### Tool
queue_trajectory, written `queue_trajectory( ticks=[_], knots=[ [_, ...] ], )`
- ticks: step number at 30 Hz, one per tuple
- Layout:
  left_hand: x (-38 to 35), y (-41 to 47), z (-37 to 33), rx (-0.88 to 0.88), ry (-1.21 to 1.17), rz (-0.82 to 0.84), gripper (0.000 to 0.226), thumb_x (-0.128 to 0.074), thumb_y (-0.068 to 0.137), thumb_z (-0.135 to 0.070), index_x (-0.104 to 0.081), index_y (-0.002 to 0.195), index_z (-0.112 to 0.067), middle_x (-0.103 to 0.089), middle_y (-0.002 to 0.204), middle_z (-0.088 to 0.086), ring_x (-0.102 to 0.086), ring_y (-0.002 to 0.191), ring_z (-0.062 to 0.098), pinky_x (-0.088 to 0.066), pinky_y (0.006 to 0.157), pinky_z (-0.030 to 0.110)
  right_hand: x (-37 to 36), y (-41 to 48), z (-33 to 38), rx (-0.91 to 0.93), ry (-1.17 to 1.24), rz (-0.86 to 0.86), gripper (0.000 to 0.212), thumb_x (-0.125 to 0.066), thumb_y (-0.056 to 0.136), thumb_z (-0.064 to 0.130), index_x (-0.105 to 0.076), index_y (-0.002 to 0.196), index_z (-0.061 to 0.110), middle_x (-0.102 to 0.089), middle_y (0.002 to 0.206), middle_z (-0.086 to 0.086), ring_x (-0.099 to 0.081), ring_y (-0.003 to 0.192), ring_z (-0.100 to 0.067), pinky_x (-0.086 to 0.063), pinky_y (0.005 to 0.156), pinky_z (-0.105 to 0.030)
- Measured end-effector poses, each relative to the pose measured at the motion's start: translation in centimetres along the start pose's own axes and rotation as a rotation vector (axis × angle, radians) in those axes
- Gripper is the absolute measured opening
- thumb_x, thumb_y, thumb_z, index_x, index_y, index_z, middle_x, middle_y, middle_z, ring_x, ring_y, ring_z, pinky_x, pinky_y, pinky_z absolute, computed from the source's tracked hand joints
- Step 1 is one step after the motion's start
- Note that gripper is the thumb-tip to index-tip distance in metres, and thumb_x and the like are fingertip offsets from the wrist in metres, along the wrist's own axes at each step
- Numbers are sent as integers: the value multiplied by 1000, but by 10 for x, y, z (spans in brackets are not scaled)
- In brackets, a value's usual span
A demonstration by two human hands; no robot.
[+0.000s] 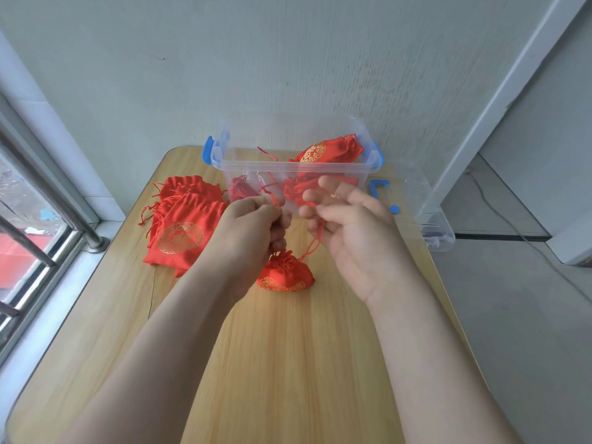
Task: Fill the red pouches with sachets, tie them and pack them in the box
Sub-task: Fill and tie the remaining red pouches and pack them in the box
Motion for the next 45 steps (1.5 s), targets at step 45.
queue_trajectory(
  ticks=[45],
  knots=[
    [14, 1, 4, 77, 393, 92, 32, -69, 103, -30, -80, 90, -4, -68, 73, 3, -52, 61, 15, -50, 58, 26, 14, -3, 18, 483, -880, 44, 24, -93, 80, 13, -78, 93, 26, -74, 75, 7, -74, 68, -11, -61, 69, -27]
  ],
)
Point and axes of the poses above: each hand's wrist, its own y-axis towards the middle knuckle, its own x-axis out of the back of the hand, z = x × y, the point moved 6 cm from there along y, towards the middle knuckle
